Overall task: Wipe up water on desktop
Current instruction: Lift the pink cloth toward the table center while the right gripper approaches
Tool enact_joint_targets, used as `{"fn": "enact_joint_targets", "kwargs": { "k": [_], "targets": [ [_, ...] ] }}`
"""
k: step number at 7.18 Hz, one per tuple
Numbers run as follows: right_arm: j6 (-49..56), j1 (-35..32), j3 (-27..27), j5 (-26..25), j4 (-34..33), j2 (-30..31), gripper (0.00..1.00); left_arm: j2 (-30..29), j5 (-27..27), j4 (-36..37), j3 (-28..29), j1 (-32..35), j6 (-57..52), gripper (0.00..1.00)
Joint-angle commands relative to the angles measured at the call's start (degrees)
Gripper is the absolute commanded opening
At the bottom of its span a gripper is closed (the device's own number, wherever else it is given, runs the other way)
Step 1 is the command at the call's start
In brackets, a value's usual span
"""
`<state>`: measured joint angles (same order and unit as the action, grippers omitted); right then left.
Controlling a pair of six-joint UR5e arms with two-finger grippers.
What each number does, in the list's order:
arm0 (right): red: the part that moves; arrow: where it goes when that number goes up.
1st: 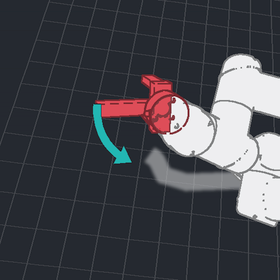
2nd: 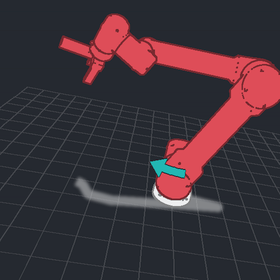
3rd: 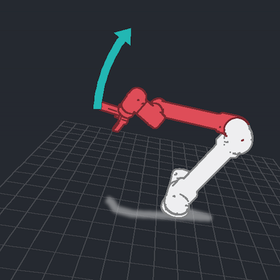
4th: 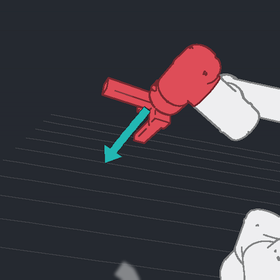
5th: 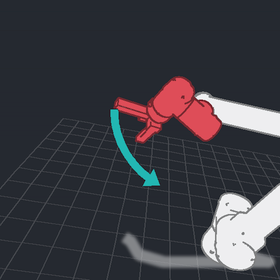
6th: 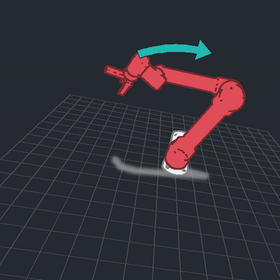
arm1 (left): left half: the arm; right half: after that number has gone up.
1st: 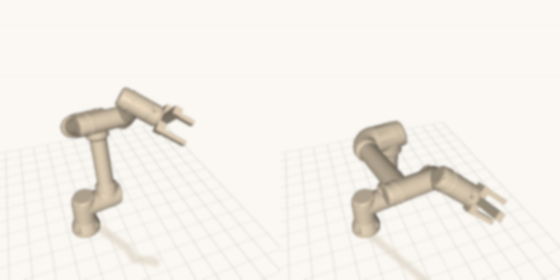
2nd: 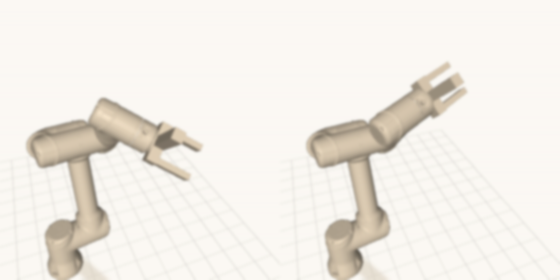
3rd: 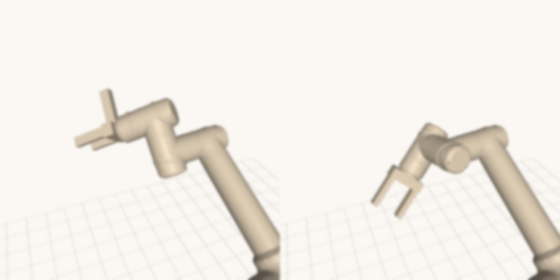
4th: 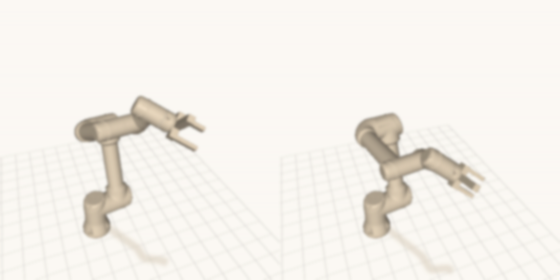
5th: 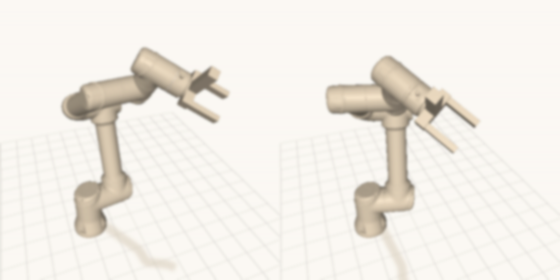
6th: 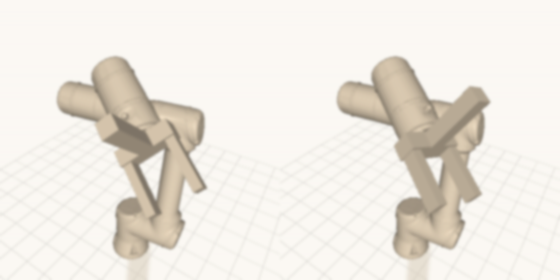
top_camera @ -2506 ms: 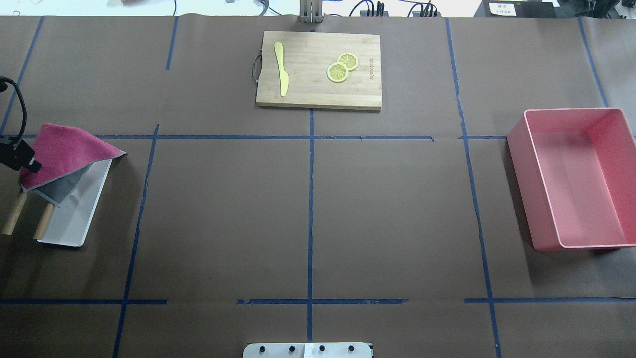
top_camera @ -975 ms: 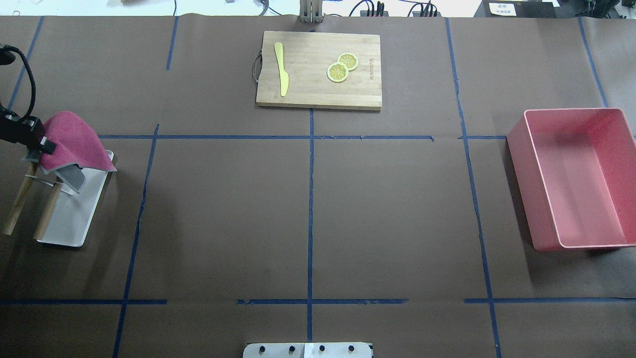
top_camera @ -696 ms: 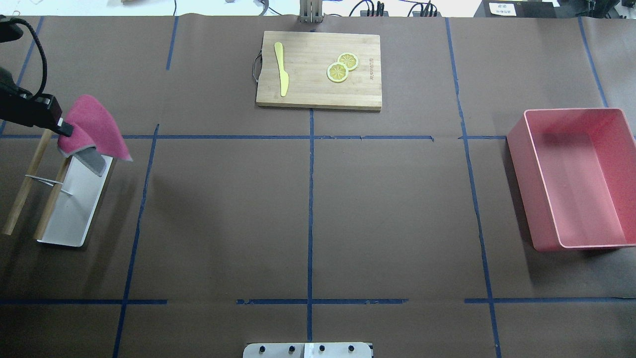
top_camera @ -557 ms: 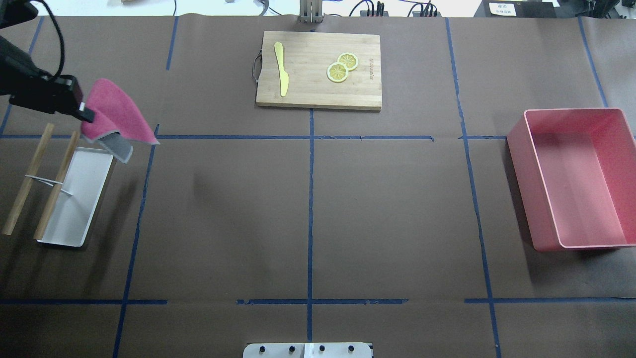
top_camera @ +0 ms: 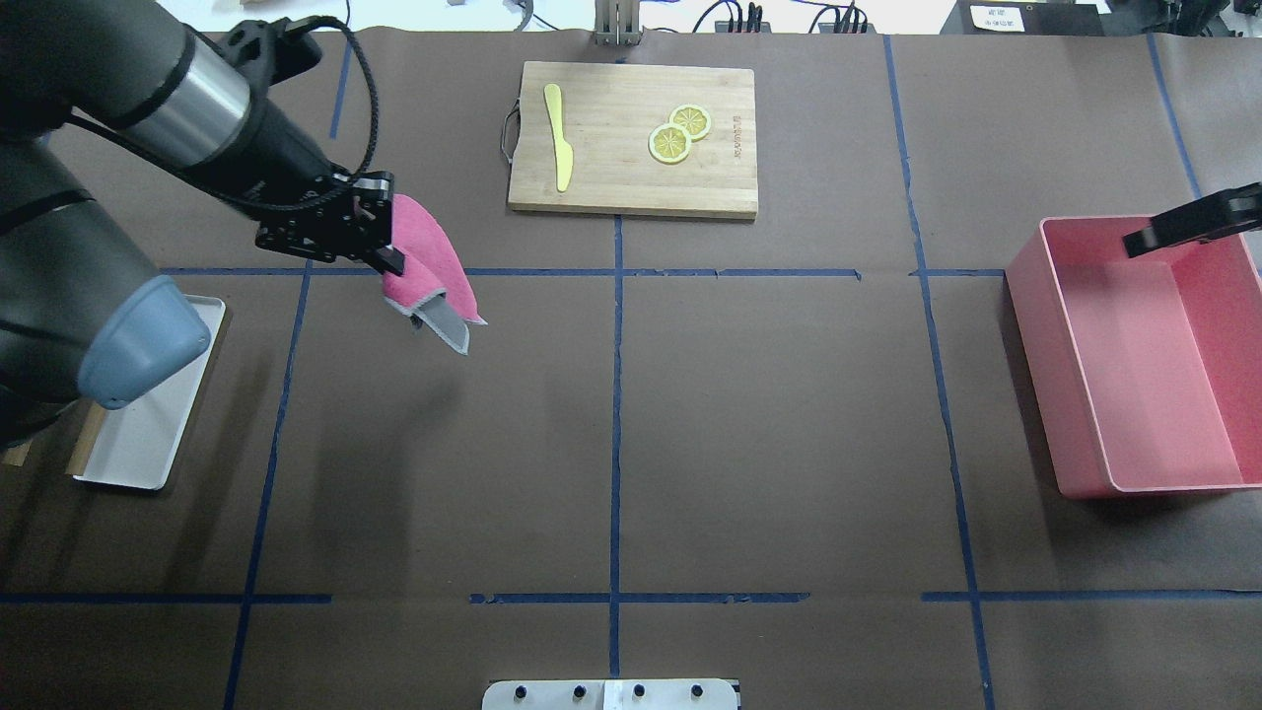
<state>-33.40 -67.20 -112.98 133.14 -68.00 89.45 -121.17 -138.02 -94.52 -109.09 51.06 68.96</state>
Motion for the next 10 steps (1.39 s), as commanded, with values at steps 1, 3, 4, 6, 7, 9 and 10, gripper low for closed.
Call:
{"fn": "enact_joint_targets", "kwargs": {
  "k": [1,3,4,6,7,9,10],
  "targets": [
    [-21.90,16.50,-1.27,-17.58,12.45,-5.64,1.00,-6.77,2.22,-0.49,5.53,-3.41,6.07,0.00],
    [-26.71,27.42,-2.85,-29.27,12.28,-11.91,1.00,-12.93,8.71,-0.66,10.71,-7.28,12.66,0.00],
    [-26.72,33.04,-3.38,-36.65,12.28,-12.97,1.00,-15.04,8.82,-0.75,12.74,-7.47,15.30,0.00],
    [-26.20,40.36,-3.30,-46.43,12.11,-16.22,0.99,-19.79,12.83,-1.45,17.14,-11.84,22.50,0.00],
    [-25.76,41.96,-3.30,-48.65,11.24,-18.06,0.98,-20.07,14.86,-1.46,17.15,-13.87,23.14,0.00],
    [-25.58,43.63,-3.30,-51.81,4.48,-22.20,0.98,-21.12,14.97,-1.54,17.07,-14.67,25.78,0.00],
    [-24.01,46.08,-3.30,-56.19,4.37,-22.30,0.97,-21.22,14.97,-1.54,17.07,-14.68,25.87,0.00]
  ]
}}
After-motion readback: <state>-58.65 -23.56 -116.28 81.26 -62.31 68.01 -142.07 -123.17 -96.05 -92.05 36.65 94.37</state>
